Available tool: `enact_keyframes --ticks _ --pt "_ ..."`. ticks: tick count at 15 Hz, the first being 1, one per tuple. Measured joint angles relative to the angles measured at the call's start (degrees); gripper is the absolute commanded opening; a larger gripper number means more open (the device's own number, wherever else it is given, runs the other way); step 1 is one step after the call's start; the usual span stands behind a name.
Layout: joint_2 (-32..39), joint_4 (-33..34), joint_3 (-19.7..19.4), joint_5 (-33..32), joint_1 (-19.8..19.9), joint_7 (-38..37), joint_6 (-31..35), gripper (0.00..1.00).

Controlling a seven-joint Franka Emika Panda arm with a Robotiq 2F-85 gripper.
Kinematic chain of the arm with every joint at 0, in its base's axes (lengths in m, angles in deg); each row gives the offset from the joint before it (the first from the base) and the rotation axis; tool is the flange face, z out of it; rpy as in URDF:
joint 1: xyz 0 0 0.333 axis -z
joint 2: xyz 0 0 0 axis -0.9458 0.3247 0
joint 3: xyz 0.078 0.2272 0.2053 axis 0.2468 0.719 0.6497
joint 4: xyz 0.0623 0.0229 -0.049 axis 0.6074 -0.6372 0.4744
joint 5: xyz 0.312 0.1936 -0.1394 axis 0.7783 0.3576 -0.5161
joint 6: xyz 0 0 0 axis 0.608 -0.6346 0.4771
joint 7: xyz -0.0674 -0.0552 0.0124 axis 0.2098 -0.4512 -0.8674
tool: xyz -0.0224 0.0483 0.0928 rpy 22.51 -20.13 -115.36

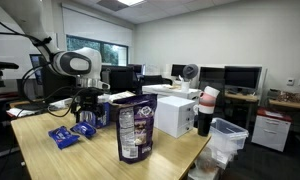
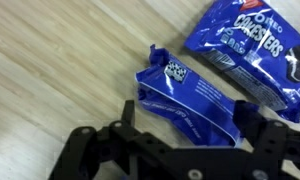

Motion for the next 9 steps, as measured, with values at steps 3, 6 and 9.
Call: enact_keyframes --ticks 3,6,9 --pt "1.1 0.5 0.0 -1.1 0.0 1.1 0.1 0.71" --pt "1.7 0.7 0.0 -2.7 0.0 1.1 0.3 0.60" --pt "1.8 0.8 0.0 -4.5 0.0 1.1 0.5 0.42"
